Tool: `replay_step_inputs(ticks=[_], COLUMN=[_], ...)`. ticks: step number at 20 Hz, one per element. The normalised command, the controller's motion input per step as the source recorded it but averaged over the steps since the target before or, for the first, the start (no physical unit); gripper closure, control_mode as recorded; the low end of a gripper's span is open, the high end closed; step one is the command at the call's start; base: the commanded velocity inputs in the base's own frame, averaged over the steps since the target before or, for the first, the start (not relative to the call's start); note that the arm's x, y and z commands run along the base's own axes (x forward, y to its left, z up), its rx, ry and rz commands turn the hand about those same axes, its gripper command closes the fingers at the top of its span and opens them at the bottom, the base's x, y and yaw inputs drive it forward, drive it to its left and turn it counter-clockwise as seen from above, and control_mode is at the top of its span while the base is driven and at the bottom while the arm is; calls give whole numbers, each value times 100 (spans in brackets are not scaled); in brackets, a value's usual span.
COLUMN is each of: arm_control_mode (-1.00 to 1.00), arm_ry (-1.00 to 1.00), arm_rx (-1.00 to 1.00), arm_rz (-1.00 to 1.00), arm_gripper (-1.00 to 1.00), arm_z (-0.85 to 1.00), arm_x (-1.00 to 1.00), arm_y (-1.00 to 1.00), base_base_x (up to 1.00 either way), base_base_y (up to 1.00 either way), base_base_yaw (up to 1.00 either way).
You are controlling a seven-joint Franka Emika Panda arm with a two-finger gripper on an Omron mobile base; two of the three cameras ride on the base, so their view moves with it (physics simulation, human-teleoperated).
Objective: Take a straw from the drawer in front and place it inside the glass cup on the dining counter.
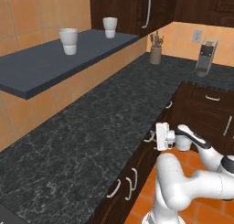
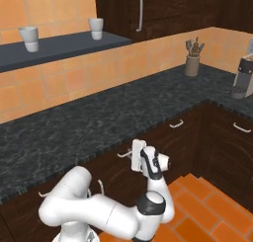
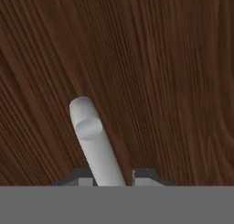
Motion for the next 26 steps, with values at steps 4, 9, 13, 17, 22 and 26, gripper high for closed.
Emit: replay_step_inputs(ticks=[4,9,13,17,22,26], arm_control_mode=[-100,-100,-100,-100,-100,-100], arm_ry=[0,0,2,7,5,3], arm_rx=[1,5,5,3,-1,-1], arm_rz=[0,0,0,0,0,0], arm_gripper=[100,100,100,100,-100,-100], arm_z=[0,0,0,0,-12,-9], arm_x=[-55,-73,-70,-61,-40,-19], arm_y=[-27,-57,-59,-51,-26,-8], base_base_x=[0,0,0,0,0,0], base_base_y=[0,0,0,0,0,0], base_base_yaw=[0,0,0,0,0,0])
